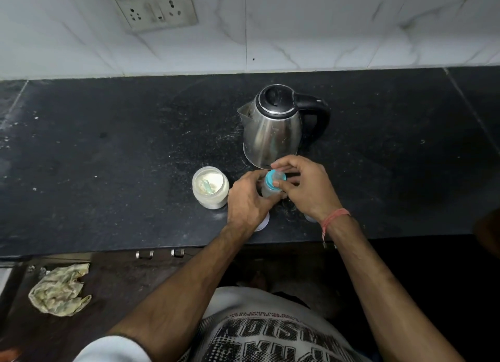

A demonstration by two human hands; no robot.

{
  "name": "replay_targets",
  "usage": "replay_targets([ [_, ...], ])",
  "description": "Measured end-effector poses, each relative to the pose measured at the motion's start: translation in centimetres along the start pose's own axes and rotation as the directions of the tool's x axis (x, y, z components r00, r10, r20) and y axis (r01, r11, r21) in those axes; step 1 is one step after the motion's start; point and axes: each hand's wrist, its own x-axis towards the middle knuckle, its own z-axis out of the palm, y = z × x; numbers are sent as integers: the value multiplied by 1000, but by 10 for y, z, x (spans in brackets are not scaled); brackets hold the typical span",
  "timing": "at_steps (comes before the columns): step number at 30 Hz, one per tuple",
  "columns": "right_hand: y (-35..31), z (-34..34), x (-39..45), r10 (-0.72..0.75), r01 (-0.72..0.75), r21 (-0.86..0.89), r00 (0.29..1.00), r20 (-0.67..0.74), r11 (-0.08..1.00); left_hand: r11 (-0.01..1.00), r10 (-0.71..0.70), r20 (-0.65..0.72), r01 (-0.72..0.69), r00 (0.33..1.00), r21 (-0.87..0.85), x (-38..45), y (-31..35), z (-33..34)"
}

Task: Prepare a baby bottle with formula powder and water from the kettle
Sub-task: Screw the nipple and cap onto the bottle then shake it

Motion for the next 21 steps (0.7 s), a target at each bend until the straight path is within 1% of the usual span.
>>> replay_targets([
  [4, -4, -1, 1, 6, -6, -20, 1000, 13, 1000, 1000, -9, 24, 9, 1000, -4, 1, -2, -1],
  [8, -2, 5, 2, 12, -7, -141, 999, 39, 990, 1000, -19, 18, 19, 1000, -15, 0, -2, -2],
  [13, 0, 7, 2, -59, 76, -243, 995, 74, 967, 1000, 2, 37, -2, 999, -5, 0, 3, -5],
  [16, -4, 5, 2, -67, 97, -298, 992, 110, 950, 1000, -1, 33, 0, 999, 11, 0, 3, -5],
  [21, -9, 3, 2, -75, 120, -315, 986, 151, 942, 1000, -4, 34, 3, 999, 23, 1, -1, -3],
])
